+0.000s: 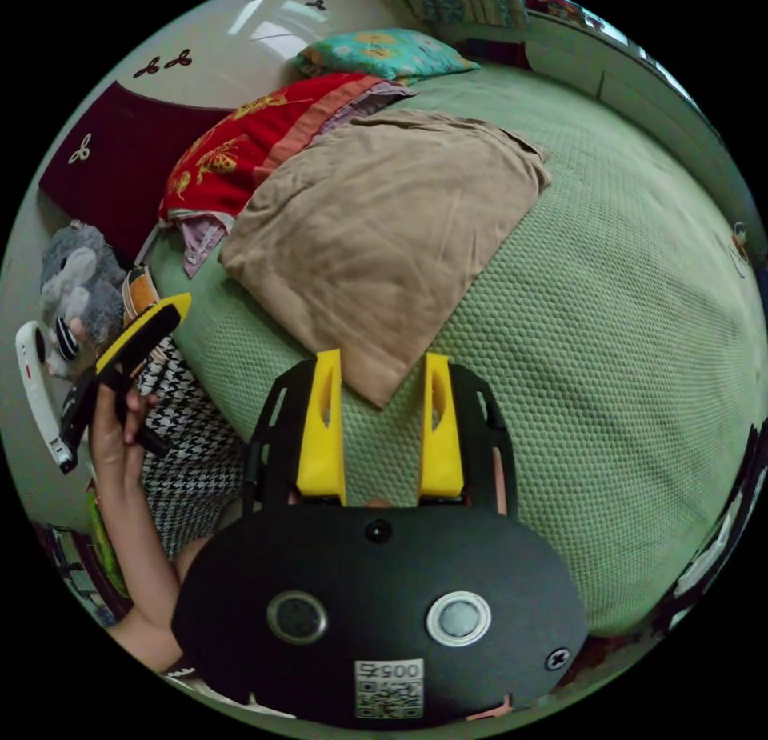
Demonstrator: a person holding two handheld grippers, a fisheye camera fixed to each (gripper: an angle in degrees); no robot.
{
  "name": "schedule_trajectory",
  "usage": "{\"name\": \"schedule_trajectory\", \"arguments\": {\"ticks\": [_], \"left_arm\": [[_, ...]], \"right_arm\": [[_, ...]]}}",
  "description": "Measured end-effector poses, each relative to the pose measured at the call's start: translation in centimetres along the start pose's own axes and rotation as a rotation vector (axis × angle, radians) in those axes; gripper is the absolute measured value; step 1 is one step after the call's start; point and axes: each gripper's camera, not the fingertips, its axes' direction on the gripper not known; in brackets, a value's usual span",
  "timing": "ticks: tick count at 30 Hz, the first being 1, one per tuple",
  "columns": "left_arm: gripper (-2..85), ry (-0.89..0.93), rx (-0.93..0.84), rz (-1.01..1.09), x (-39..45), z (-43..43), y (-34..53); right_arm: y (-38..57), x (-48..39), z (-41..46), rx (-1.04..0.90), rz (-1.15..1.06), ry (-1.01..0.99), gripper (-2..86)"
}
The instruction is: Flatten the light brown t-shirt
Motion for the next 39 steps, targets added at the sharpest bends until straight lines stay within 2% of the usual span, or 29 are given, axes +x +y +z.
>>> {"name": "schedule_trajectory", "arguments": {"ticks": [8,17,30,39], "left_arm": [[-0.1,0.024,-0.089,0.088,-1.4,4.1,-2.2],[-0.2,-0.004,-0.104,0.170,-3.0,5.9,-3.5],[-0.2,-0.051,-0.140,0.247,-1.6,8.3,-5.7],[0.3,-0.017,-0.153,0.227,-1.4,9.8,-6.9]], "right_arm": [[-1.6,-1.4,2.7,-0.020,-0.003,0.043,14.6],[-2.5,-3.3,5.2,0.001,-0.013,0.128,13.8],[-3.5,-3.2,5.6,0.027,-0.033,0.036,1.6],[-3.8,-2.9,3.9,0.029,-0.092,-0.035,0.0]]}}
